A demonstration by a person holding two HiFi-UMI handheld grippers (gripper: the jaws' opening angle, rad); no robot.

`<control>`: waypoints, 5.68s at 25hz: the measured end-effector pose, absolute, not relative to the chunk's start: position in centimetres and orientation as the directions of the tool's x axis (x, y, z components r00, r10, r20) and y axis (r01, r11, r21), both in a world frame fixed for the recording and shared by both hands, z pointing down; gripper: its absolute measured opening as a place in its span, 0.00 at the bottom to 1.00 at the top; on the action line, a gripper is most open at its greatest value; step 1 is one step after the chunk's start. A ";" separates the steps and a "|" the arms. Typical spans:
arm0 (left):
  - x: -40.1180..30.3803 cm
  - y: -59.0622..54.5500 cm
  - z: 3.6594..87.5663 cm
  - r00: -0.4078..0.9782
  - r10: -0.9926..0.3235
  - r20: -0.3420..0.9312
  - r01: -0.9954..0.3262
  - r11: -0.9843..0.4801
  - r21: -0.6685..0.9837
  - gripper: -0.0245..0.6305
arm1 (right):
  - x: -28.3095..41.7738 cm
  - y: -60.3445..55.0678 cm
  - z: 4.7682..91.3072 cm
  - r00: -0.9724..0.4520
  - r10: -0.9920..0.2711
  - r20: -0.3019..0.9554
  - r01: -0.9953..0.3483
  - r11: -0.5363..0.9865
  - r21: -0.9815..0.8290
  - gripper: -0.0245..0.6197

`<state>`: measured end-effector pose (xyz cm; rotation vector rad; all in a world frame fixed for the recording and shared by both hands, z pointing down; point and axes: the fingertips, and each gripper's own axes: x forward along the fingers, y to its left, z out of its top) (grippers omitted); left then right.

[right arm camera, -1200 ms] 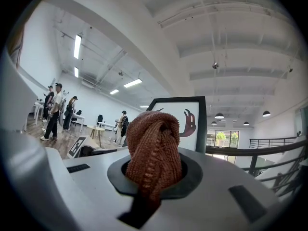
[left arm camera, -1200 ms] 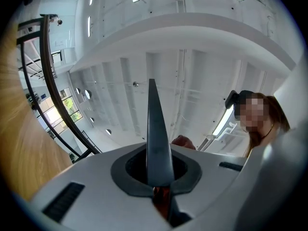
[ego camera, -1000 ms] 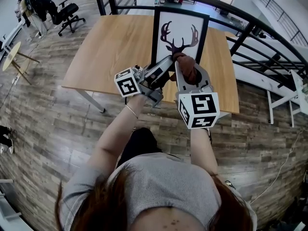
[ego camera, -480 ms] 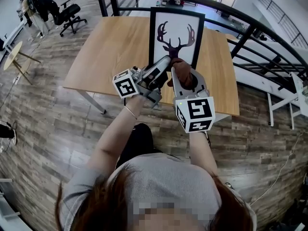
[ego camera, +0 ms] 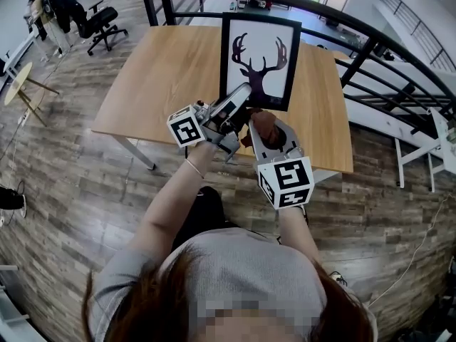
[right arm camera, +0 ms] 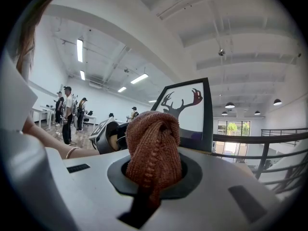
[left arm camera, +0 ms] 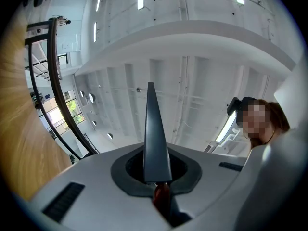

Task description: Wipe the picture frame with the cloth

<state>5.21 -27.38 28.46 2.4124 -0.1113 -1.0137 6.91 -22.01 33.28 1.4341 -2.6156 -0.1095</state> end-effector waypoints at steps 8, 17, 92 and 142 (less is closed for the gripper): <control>5.8 -26.4 28.4 0.716 -0.249 -0.652 0.128 -0.871 0.474 0.07 | 7.8 -19.4 27.8 -0.571 -0.821 -0.017 -0.816 0.566 0.120 0.11; 5.8 -25.9 29.0 0.706 -0.262 -0.658 0.133 -0.864 0.486 0.07 | 11.6 -20.0 17.1 -0.483 -0.829 -0.283 -0.874 0.437 0.211 0.11; 0.3 -25.6 28.2 0.689 -0.217 -0.691 0.241 -0.831 0.501 0.07 | 7.1 -21.1 29.9 -0.385 -0.923 0.003 -0.909 0.380 0.171 0.11; -1.6 -26.0 58.8 0.744 -0.623 -0.243 0.150 -0.198 0.969 0.07 | 6.0 -22.7 42.1 -0.374 -0.912 0.172 -0.926 0.357 -0.119 0.11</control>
